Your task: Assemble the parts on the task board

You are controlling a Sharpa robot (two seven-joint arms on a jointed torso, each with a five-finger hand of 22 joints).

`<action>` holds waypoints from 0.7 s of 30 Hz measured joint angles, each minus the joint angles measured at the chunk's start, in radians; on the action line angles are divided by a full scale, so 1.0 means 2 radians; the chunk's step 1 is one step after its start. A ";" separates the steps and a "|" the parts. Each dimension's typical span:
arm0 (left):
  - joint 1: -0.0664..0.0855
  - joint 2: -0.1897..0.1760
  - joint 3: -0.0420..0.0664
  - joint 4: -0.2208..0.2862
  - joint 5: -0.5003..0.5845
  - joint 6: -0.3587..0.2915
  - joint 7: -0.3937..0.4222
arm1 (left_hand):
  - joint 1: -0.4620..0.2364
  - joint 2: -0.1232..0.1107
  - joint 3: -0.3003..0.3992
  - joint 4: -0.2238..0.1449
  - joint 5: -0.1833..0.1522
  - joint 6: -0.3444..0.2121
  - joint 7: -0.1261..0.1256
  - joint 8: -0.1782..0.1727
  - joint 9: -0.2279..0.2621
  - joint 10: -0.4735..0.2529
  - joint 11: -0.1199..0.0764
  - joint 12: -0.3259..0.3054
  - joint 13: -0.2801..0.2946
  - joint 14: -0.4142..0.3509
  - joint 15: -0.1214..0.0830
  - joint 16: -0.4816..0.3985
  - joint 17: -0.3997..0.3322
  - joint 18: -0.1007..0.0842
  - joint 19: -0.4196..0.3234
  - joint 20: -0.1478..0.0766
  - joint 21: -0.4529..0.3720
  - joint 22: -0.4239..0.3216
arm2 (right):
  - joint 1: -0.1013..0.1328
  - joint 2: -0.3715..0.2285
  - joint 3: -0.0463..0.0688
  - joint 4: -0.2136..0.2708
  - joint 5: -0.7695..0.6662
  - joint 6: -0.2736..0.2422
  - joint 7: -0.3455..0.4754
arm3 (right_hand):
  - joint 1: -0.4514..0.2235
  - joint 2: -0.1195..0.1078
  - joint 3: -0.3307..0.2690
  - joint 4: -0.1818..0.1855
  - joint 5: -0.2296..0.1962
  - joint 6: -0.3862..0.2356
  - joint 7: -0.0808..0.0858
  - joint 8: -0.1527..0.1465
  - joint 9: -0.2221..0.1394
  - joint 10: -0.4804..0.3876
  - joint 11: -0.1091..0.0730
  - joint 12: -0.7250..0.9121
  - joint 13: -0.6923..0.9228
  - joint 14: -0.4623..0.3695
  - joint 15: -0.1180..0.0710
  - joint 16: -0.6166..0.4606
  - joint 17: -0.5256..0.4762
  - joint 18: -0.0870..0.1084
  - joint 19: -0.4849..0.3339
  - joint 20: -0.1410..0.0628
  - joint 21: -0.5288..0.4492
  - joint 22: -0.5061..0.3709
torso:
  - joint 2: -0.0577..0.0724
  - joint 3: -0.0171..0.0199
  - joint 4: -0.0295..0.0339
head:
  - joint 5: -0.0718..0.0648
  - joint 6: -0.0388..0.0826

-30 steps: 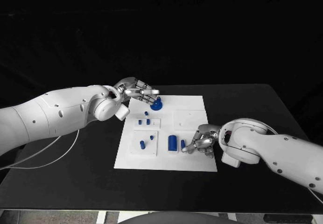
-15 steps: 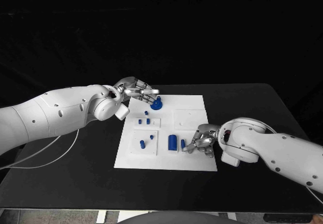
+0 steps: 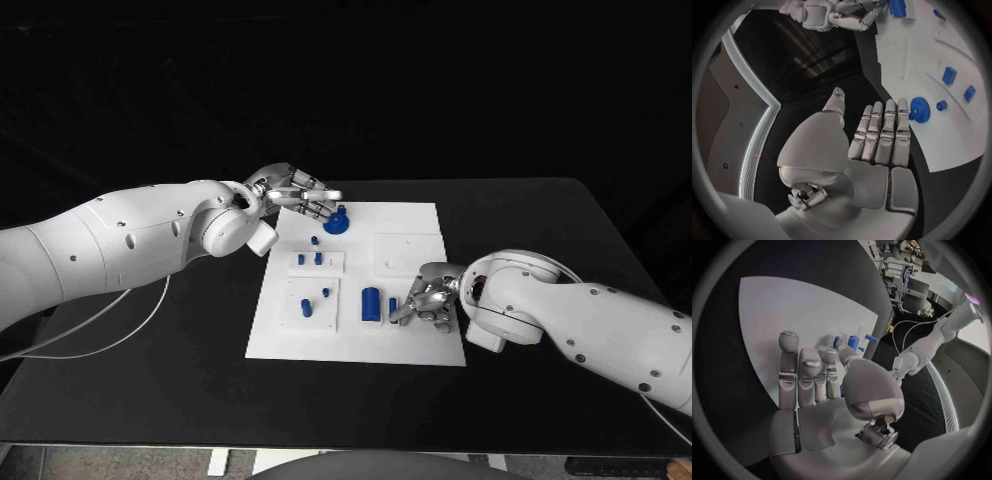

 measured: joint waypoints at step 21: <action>0.000 0.001 0.000 0.000 0.001 -0.003 0.003 | 0.000 0.000 0.000 -0.003 0.000 0.000 0.000 0.000 0.000 0.000 0.000 0.000 0.000 0.000 0.000 0.000 0.000 0.000 0.000 0.000 0.000 0.000 | -0.003 -0.024 0.009 0.012 0.010 -0.007 0.011 | -0.029 -0.036 -0.116 0.061 0.037 -0.051 0.018 -0.006 0.005 -0.007 0.007 0.006 -0.001 0.000 0.000 0.000 -0.008 0.000 -0.002 0.002 -0.005 0.000 | -0.001 -0.0001 -0.0008 | -0.002 0.007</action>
